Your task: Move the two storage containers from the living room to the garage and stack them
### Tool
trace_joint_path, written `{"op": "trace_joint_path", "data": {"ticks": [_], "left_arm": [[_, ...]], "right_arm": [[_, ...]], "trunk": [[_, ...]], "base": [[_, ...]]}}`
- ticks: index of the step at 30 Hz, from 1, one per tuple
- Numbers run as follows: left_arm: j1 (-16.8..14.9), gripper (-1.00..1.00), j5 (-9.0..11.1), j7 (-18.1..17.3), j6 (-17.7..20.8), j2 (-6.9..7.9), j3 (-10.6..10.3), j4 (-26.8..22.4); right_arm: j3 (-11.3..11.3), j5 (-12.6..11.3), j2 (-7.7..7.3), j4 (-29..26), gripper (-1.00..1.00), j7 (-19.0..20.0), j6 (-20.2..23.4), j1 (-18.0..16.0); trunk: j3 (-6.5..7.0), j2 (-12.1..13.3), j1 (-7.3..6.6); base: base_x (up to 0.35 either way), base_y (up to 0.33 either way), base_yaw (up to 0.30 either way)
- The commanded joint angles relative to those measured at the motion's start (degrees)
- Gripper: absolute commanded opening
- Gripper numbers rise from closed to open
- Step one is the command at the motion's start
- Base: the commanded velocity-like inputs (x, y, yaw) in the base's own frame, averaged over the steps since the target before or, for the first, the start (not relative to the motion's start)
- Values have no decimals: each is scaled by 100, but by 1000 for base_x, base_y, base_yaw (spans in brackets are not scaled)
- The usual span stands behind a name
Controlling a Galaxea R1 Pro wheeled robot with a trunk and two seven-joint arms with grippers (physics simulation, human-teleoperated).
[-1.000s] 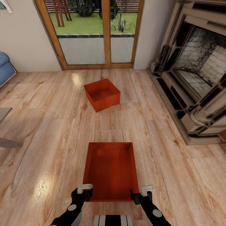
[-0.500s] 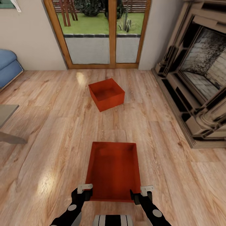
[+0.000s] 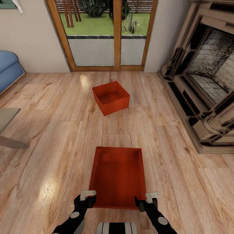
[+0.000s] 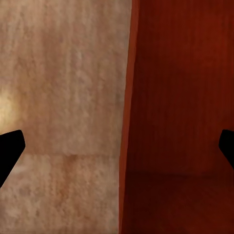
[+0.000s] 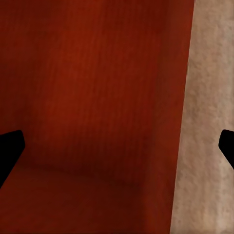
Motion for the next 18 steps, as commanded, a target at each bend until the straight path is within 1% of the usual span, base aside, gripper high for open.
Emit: {"op": "trace_joint_path", "data": {"ticks": [1, 8, 18], "left_arm": [[-2, 100, -22, 22, -18, -2, 6, 5], [-2, 100, -22, 22, -18, -2, 6, 5], [-2, 100, -5, 17, -18, 5, 6, 5]], "right_arm": [[28, -60, -4, 5, 100, -18, -24, -4], [28, -62, -4, 5, 100, -18, -32, -4], [28, -54, -4, 5, 100, -18, -33, -4]], "trunk": [[-3, -1, -1], [-3, -1, -1], [-3, -1, -1]], "base": [[0, 0, -136], [0, 0, -196], [0, 0, -7]]}}
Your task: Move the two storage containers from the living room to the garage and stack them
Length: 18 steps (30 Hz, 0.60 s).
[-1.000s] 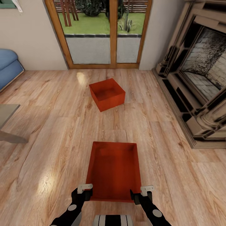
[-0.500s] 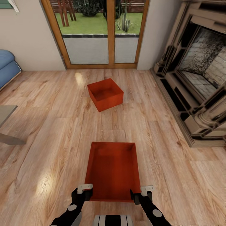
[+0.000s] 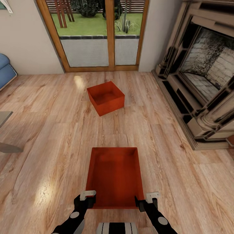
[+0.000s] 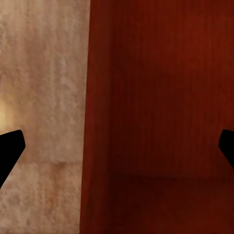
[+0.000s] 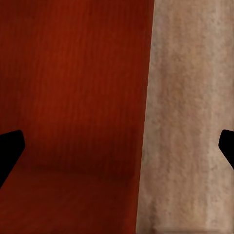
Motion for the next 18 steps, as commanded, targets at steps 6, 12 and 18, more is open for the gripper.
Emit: {"op": "trace_joint_path", "data": {"ticks": [6, 12, 18], "left_arm": [[-3, 100, -20, 20, -19, -1, 6, 5], [-3, 100, -20, 19, -19, -1, 6, 5], [-3, 100, -20, 18, -19, -1, 6, 5]], "right_arm": [[27, -51, -4, 5, 100, -18, -43, -3], [27, -58, -4, 5, 100, -21, -58, -3], [27, -64, -4, 7, 100, -18, -51, -3]], "trunk": [[-57, -121, 65], [-57, -121, 65], [-57, -121, 65]], "base": [[0, 0, 0], [0, 0, 0], [0, 0, 0]]}}
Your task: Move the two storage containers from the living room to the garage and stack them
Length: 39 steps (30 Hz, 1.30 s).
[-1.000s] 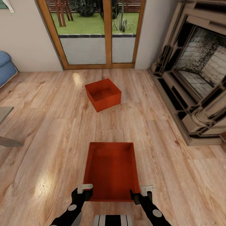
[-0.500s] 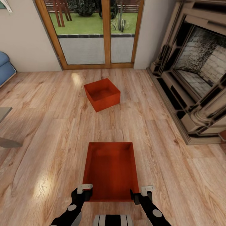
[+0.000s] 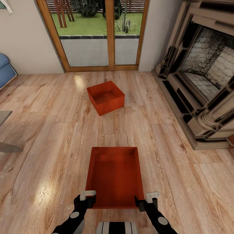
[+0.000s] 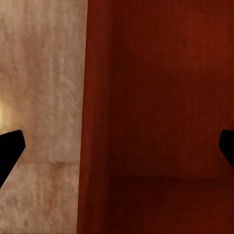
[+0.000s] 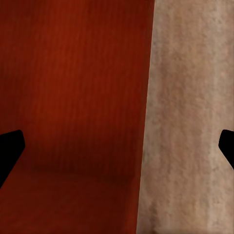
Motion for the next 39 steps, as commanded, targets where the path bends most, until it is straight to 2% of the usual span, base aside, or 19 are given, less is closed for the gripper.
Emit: {"op": "trace_joint_path", "data": {"ticks": [1, 16, 19, 37, 39], "left_arm": [[-3, 100, -20, 22, -19, -2, 7, 5], [-3, 100, -20, 22, -19, -3, 7, 5], [-3, 100, -20, 22, -19, -8, 7, 5], [-3, 100, -20, 22, -19, -11, 7, 5], [-3, 100, -18, 22, -19, -9, 7, 5]], "right_arm": [[28, -57, -4, 4, 100, -18, -24, -3], [28, -61, -4, 11, 100, -18, 0, -3], [28, -62, -4, 17, 100, -20, 12, -3], [32, -55, 13, 28, 100, -109, 46, -3], [33, -54, 13, 28, 100, -126, 42, -3]], "trunk": [[-3, -1, -1], [-3, -1, -1], [-57, -121, 65], [-57, -121, 65], [-93, -202, 109]], "base": [[0, 0, 0], [0, 0, 0], [0, 0, 0], [0, 0, 0], [0, 0, 0]]}}
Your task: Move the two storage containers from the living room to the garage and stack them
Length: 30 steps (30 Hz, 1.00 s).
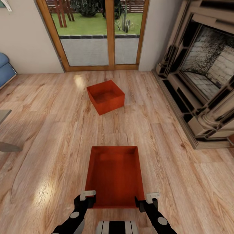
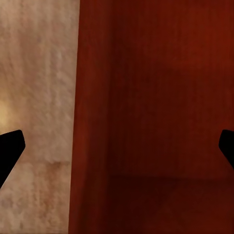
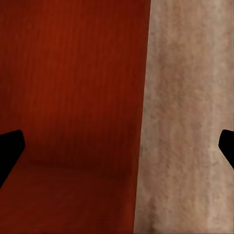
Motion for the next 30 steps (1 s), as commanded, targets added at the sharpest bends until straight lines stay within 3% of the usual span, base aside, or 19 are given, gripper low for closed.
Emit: {"op": "trace_joint_path", "data": {"ticks": [1, 5, 30], "left_arm": [[-3, 100, -18, 22, -19, 0, 6, 5], [-3, 100, -14, 22, -19, 2, 6, 5], [-3, 100, -18, 22, -19, 2, 6, 5]], "right_arm": [[31, -58, -4, 1, 100, -31, -26, -4], [33, -58, -4, 4, 100, -37, -28, -4], [35, -49, -4, -1, 100, -38, -30, -4]], "trunk": [[-21, -43, 22], [-93, -203, 110], [-147, -323, 175]], "base": [[0, 0, 0], [0, 0, 0], [0, 0, 0]]}}
